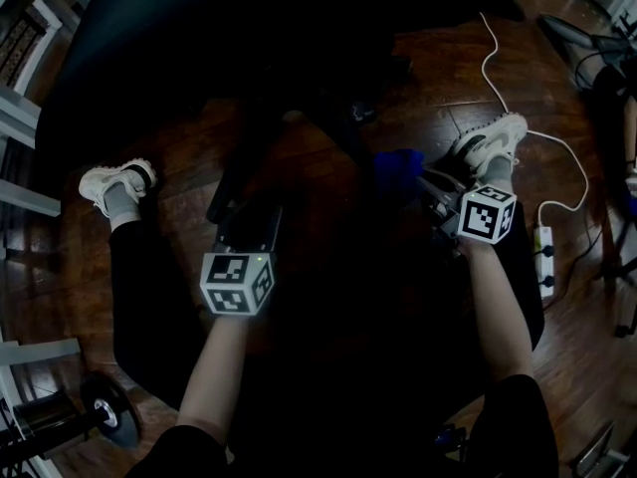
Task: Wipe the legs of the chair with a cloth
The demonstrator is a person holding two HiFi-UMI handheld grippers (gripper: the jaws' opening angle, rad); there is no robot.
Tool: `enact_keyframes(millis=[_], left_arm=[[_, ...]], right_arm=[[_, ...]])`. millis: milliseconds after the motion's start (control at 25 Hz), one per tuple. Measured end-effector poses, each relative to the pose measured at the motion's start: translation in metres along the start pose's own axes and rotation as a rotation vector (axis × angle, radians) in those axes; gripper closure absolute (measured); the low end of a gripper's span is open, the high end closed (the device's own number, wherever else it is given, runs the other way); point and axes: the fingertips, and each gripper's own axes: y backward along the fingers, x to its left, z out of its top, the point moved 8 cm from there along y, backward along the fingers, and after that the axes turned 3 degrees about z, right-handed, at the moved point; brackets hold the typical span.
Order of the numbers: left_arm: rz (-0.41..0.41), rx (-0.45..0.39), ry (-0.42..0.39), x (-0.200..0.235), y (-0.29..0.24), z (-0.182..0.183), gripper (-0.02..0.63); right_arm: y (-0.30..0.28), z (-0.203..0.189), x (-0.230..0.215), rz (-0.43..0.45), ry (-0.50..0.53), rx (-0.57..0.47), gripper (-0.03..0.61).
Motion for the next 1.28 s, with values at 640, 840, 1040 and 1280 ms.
enact_keyframes(millis=[640, 840, 1040, 1280], left_arm=[[-0.062, -0.140, -0.025, 0.007, 0.075, -0.006, 0.463], [-0.077, -0.144, -0.001, -0.004, 0.072, -0.032, 0.463], [-0.098, -0.162, 0.014, -0.006, 0.077, -0.033, 0.474], [-0.084, -0.145, 0.036, 0.000, 0.081, -0.037, 0.476]], right_arm=[[0.009, -0.044, 0.120, -0.056, 0.226, -0.264, 0.545], [-0.008, -0.081, 0.120, -0.136, 0.304, -0.154, 0.546], [-0.013, -0.084, 0.128, -0.146, 0.370, -0.177, 0.546], [-0.010, -0.085, 0.124, -0.150, 0.342, -0.163, 0.546]])
